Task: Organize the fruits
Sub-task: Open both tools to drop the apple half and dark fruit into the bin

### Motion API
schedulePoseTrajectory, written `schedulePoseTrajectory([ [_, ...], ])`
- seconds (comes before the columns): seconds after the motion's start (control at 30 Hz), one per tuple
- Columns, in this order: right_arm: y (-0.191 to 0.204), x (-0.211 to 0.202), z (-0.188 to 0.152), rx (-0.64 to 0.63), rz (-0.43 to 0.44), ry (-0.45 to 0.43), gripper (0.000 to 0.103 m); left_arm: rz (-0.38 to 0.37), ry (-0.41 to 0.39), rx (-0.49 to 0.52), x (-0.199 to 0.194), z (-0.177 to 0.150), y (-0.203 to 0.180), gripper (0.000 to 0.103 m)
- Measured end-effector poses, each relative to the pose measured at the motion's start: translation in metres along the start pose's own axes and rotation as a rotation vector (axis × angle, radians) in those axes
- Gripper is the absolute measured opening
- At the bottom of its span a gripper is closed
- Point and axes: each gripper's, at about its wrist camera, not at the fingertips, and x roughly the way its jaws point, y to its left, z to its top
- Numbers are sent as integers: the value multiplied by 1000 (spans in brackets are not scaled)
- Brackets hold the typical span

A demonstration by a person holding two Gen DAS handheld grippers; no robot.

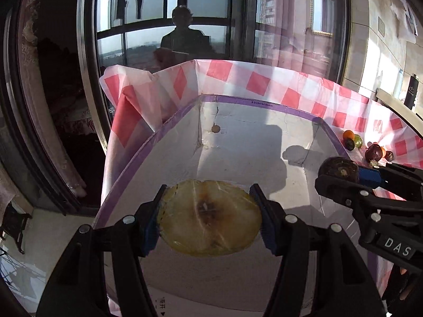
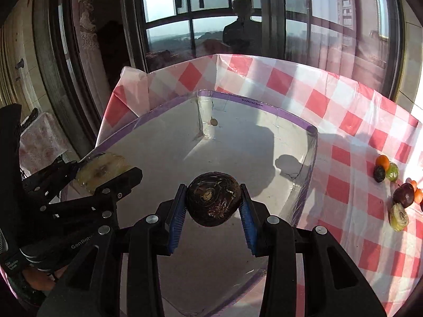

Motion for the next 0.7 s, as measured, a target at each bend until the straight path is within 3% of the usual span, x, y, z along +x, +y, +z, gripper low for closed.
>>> schedulePoseTrajectory([
  [0.13,22,41,0,-176,-81,163,39,39,132,111,27,2,-3,62],
  [0.23,28,65,-8,-259,-107,267,38,0,202,141,38,-2,0,61],
  [0.33,29,72,-9,-302,-100,325,39,0,244,208,42,-5,-4,62],
  [0.43,30,78,-14,-310,-40,405,39,-32,314,231,48,-5,-3,61],
  [0.53,26,84,-19,-318,17,502,39,2,369,266,54,-5,-2,61],
  [0.7,25,77,-20,-313,-5,496,57,-6,402,232,53,-6,3,62],
])
